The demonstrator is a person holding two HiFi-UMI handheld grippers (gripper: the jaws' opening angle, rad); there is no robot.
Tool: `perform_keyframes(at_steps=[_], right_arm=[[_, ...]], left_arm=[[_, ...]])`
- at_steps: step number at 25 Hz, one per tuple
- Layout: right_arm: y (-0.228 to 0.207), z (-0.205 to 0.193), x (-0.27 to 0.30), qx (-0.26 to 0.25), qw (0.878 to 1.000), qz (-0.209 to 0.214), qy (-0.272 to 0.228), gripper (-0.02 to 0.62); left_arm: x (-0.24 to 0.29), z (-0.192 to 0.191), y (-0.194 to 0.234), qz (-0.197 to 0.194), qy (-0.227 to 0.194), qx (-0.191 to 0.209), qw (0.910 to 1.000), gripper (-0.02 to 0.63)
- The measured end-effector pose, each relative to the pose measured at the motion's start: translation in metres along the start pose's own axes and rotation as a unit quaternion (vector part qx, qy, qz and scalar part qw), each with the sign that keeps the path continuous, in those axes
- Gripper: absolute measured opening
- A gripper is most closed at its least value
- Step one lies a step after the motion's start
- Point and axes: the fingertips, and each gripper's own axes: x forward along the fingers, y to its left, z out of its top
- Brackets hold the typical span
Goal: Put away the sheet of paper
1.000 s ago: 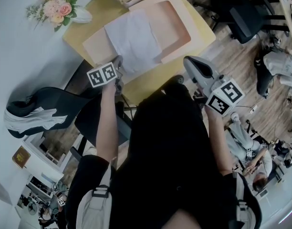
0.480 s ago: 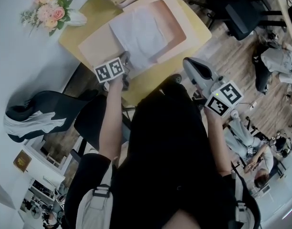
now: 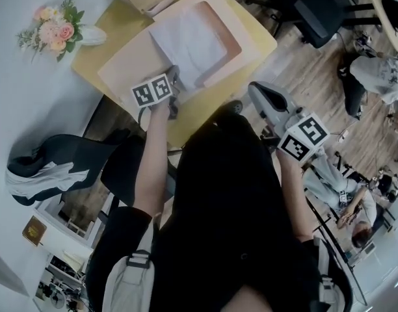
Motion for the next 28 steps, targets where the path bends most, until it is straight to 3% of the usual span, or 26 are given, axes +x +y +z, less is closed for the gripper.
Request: perform_keyframes(at_steps=[19, 28], right_arm=[[0.001, -0.012, -0.021, 0.011, 1.000, -0.025, 0.000, 0.002], [0.001, -0.018, -0.032, 0.004, 1.000, -0.014, 0.005, 0.002]], left_arm=[[0.037, 0.001, -0.042, -0.057, 0.022, 0.027, 0.9978, 0.012], [0.042, 0.002, -0.058, -0.060, 0.014, 0.048, 0.9969, 0.034]])
